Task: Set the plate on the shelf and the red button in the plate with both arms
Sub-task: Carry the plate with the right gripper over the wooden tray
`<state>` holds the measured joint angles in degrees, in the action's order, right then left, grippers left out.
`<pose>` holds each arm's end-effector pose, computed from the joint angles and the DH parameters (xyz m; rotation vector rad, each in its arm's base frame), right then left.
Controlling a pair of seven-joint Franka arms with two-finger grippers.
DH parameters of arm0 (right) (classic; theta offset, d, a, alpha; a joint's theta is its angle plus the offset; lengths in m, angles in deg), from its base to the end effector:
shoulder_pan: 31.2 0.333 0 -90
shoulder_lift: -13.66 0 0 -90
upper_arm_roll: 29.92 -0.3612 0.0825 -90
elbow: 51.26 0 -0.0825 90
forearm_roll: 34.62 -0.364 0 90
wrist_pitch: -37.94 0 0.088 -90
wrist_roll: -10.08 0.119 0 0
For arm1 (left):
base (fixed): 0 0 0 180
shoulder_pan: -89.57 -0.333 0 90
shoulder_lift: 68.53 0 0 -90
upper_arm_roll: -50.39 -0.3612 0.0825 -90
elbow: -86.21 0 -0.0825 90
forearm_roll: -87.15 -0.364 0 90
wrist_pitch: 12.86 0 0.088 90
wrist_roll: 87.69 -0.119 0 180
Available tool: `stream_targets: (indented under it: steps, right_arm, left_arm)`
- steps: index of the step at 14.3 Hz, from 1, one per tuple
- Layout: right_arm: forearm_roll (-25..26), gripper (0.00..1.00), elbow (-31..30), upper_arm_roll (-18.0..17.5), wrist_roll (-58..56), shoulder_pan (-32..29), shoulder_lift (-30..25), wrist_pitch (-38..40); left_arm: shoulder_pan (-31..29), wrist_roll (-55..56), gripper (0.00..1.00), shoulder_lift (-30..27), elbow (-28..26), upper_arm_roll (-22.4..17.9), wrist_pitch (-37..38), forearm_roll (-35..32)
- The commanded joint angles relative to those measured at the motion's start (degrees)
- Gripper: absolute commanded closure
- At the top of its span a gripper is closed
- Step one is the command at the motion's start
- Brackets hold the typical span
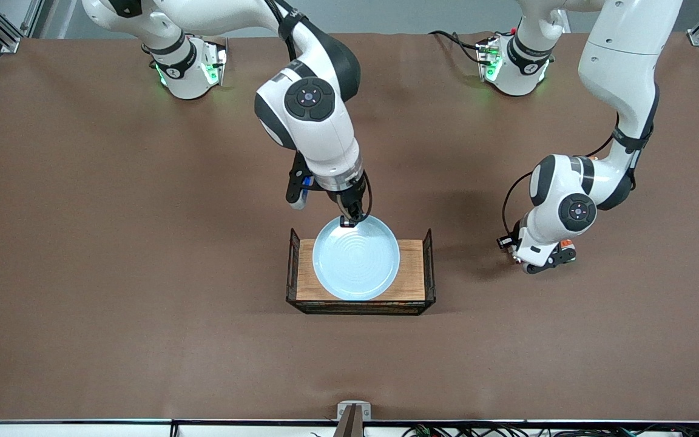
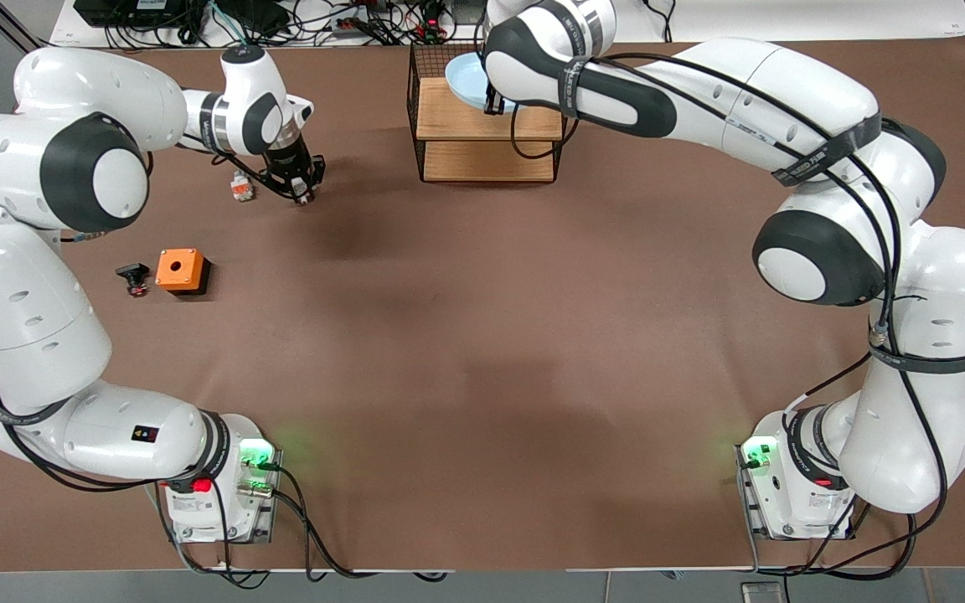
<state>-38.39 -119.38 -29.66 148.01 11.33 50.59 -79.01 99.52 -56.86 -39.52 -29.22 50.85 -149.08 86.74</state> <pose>0.5636 0.5196 0.4591 -1.9443 2.1957 0.0873 0.5864 -0.1074 0.2304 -3.0361 -0.5393 0.2070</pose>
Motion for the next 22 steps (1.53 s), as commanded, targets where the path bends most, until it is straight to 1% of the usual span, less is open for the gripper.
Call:
stream_targets:
  steps: [1, 2, 5, 9, 11, 12, 13, 14, 16, 17, 18, 21, 22]
  right_arm:
    - [-0.3, 0.98, 1.9, 0.8, 0.5, 0.5, 1.6, -0.3]
    - [-0.3, 0.98, 1.9, 0.8, 0.4, 0.5, 2.0, -0.4]
    - [0.6, 0.97, 1.9, 0.8, 0.3, 0.6, 3.7, -0.8]
    - [0.7, 0.95, 1.7, 0.8, 0.3, 1.2, 4.6, -2.1]
    - [0.7, 0.89, 1.8, 0.8, 0.4, 1.2, 4.6, -2.0]
    - [0.7, 0.71, 1.8, 0.8, 0.5, 1.1, 4.5, -2.0]
    - [0.6, 0.62, 1.8, 0.8, 0.7, 0.8, 4.5, -2.1]
    - [0.6, 0.47, 1.9, 0.8, 0.6, 0.8, 4.5, -2.1]
    - [0.6, 0.27, 2.2, 0.8, 0.6, 0.6, 4.5, -2.1]
    - [0.6, 0.07, 2.3, 0.9, 0.8, 0.5, 4.4, -2.1]
    - [0.6, 0.02, 2.4, 1.0, 0.6, 0.5, 4.3, -2.0]
    - [0.5, 0.01, 2.5, 1.0, 0.6, 0.4, 3.1, -0.4]
    - [0.5, 0.01, 2.5, 0.9, 0.5, 0.5, 2.6, 2.1]
  left_arm:
    - [0.2, 1.2, 0.90, -1.2, 0.8, -0.3, 2.5, -1.0]
    - [0.2, 1.3, 0.90, -1.5, 1.2, -0.3, 3.2, -0.9]
    - [0.2, 1.3, 0.90, -1.8, 5.3, -0.5, 10.2, -0.9]
    - [0.2, 5.8, 0.90, -1.8, 10.2, -0.5, 16.1, -1.0]
    - [0.1, 6.9, 0.90, -1.8, 12.4, -0.4, 18.7, -1.0]
    - [0.1, 7.1, 0.90, -1.8, 13.6, -0.5, 20.0, -1.0]
    - [0.0, 7.1, 0.90, -1.8, 14.4, -0.5, 21.0, -1.0]
    - [0.0, 7.1, 0.90, -1.8, 15.1, -0.5, 21.9, -1.0]
    - [0.0, 8.7, 0.90, -1.9, 16.7, -0.5, 23.4, -1.0]
    - [0.0, 9.4, 0.90, -1.9, 17.5, -0.5, 24.5, -1.0]
    - [0.0, 9.9, 0.90, -2.0, 18.6, -0.5, 26.1, -1.0]
    - [0.0, 12.0, 0.90, -2.0, 24.0, -0.5, 33.6, -1.0]
    - [0.0, 12.3, 0.90, -2.0, 25.8, -0.5, 35.8, -0.9]
